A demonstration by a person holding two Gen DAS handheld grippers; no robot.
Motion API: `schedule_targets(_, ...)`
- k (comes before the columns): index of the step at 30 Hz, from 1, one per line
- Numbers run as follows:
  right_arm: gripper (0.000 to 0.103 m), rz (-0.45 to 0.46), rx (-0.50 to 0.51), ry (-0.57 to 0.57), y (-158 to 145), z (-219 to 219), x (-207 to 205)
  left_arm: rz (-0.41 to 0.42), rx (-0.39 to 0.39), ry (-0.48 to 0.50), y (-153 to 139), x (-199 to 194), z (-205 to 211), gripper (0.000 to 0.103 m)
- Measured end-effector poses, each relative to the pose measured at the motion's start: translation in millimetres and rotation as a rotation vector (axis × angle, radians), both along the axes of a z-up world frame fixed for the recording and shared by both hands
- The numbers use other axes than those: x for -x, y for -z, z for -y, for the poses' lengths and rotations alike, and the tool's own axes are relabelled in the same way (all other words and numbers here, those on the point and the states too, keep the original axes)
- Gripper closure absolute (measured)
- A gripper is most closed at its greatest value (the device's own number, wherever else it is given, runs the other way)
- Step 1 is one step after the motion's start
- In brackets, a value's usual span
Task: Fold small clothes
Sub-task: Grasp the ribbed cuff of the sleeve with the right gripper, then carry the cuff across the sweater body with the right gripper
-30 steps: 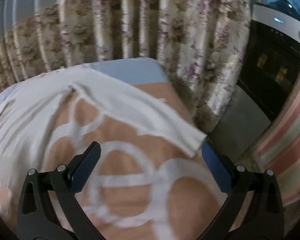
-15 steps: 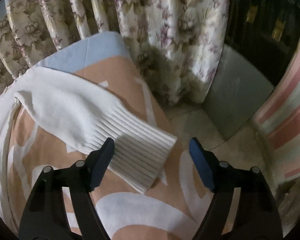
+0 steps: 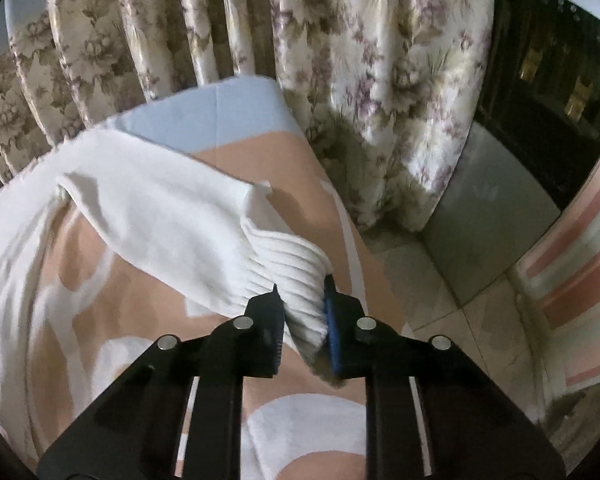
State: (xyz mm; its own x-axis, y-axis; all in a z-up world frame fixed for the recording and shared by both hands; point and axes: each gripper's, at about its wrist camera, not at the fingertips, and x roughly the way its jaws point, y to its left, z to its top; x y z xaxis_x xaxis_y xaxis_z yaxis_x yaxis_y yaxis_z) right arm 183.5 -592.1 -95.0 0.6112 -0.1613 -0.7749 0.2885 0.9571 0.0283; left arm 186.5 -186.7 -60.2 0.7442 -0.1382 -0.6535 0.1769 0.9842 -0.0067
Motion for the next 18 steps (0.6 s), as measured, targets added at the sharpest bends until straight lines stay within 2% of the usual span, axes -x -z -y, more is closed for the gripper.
schedule_targets(5,0.089,0.028,-0.042,-0.021,-17.7,-15.0,-5.9,0.016,0.004,-0.001,-3.7,-5.8,-7.7,0.002)
schedule_targets(11,0.089,0.049,-0.099,-0.082,-35.7,-56.7,-23.4,0.031,0.010,0.021,-6.0,-27.0,-21.7,0.002)
schedule_targets(18,0.089,0.038,-0.203,-0.182,-30.6,-126.8,-62.4,0.049,-0.033,0.005,-6.4,-61.6,-52.7,0.002)
